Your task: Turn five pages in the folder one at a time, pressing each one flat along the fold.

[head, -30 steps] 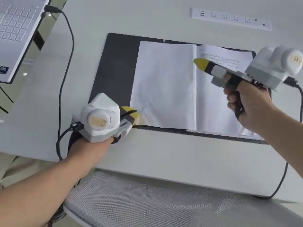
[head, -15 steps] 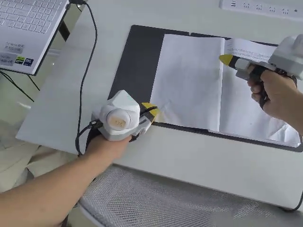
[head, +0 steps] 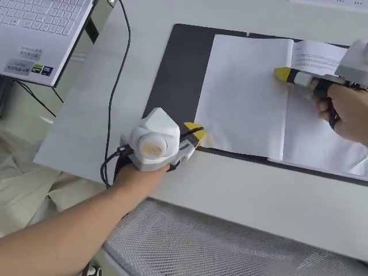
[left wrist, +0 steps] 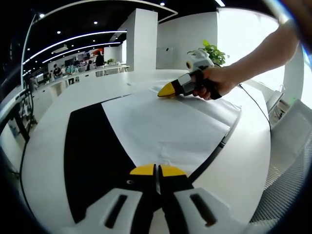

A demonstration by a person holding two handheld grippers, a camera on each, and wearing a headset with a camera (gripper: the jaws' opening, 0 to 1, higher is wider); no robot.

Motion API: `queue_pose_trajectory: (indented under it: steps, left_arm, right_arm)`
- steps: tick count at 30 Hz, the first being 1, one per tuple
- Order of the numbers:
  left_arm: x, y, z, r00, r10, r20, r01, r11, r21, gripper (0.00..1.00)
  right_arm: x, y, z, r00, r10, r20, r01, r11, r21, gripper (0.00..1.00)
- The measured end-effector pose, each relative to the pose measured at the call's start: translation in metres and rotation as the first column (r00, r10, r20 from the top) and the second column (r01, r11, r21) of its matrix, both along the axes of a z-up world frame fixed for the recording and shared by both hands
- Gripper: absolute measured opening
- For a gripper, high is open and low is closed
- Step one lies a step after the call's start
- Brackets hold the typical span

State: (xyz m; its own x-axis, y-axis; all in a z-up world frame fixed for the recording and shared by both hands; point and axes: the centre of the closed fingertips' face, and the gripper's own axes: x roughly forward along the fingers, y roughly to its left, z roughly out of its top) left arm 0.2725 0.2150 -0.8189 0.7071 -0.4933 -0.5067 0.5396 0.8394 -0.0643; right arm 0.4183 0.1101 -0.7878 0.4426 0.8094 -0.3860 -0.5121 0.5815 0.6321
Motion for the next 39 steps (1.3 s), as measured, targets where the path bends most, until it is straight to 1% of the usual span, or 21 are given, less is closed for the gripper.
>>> queue_pose_trajectory:
  steps: [1, 3, 4, 5, 7, 9, 10, 14, 23, 27, 30, 33, 36, 37, 39]
  left_arm:
    - [0.000, 0.000, 0.000, 1.000, 0.002, -0.001, -0.002, 1.000, -0.001, 0.00]
    - [0.000, 0.000, 0.000, 1.000, 0.001, 0.001, -0.001, 1.000, 0.002, 0.00]
    - [0.000, 0.000, 0.000, 1.000, 0.000, 0.001, 0.000, 1.000, 0.002, 0.00]
    - [0.000, 0.000, 0.000, 1.000, 0.001, 0.000, -0.001, 1.000, 0.000, 0.00]
    - [0.000, 0.000, 0.000, 1.000, 0.000, 0.000, 0.000, 1.000, 0.002, 0.00]
    - [0.000, 0.000, 0.001, 1.000, 0.000, 0.001, 0.000, 1.000, 0.004, 0.00]
    - [0.000, 0.000, 0.001, 1.000, 0.000, 0.001, 0.000, 1.000, 0.001, 0.00]
    - [0.000, 0.000, 0.001, 1.000, 0.000, 0.003, 0.000, 1.000, 0.000, 0.00]
    - [0.000, 0.000, 0.001, 1.000, 0.002, 0.006, -0.002, 1.000, -0.001, 0.00]
    - [0.000, 0.000, 0.002, 1.000, 0.001, 0.006, -0.001, 1.000, 0.001, 0.00]
    - [-0.001, 0.000, 0.002, 1.000, 0.001, 0.006, -0.001, 1.000, 0.002, 0.00]
    - [-0.001, 0.000, 0.002, 1.000, 0.000, 0.007, 0.000, 1.000, 0.004, 0.00]
    - [0.000, 0.001, 0.002, 1.000, 0.001, 0.006, -0.001, 1.000, 0.003, 0.00]
    - [0.000, 0.001, 0.002, 1.000, 0.001, 0.006, -0.001, 1.000, 0.005, 0.00]
    - [0.000, 0.001, 0.002, 1.000, 0.000, 0.004, 0.000, 1.000, 0.006, 0.00]
  right_arm:
    - [0.006, -0.002, 0.000, 1.000, -0.022, 0.005, 0.022, 1.000, 0.004, 0.00]
    - [0.011, -0.003, 0.000, 0.998, -0.050, -0.039, 0.051, 0.998, 0.035, 0.00]
    - [0.016, -0.006, 0.000, 0.999, -0.051, -0.020, 0.051, 0.998, 0.024, 0.00]
    - [0.019, -0.007, -0.002, 0.998, -0.054, -0.022, 0.054, 0.998, 0.018, 0.00]
    - [0.022, -0.007, -0.003, 0.997, -0.055, -0.049, 0.056, 0.998, 0.032, 0.00]
    - [0.027, -0.008, -0.004, 0.996, -0.066, -0.062, 0.068, 0.997, 0.038, 0.00]
    - [0.029, -0.008, -0.004, 0.995, -0.070, -0.076, 0.074, 0.996, 0.048, 0.00]
    - [0.036, -0.007, -0.003, 0.994, -0.074, -0.076, 0.077, 0.996, 0.046, 0.00]
    - [0.062, -0.007, -0.001, 0.990, -0.110, -0.083, 0.114, 0.993, 0.034, 0.00]
    - [0.072, -0.007, 0.000, 0.989, -0.125, -0.079, 0.128, 0.991, 0.027, 0.00]
    - [0.093, -0.013, -0.010, 0.986, -0.139, -0.088, 0.142, 0.989, 0.028, 0.00]
    - [0.103, -0.015, -0.016, 0.987, -0.136, -0.085, 0.138, 0.990, 0.017, 0.00]
    - [0.111, -0.017, -0.021, 0.986, -0.139, -0.094, 0.141, 0.990, 0.016, 0.00]
    - [0.112, -0.018, -0.022, 0.985, -0.141, -0.099, 0.143, 0.990, 0.018, 0.00]
    - [0.112, -0.019, -0.024, 0.986, -0.136, -0.093, 0.138, 0.990, 0.011, 0.00]
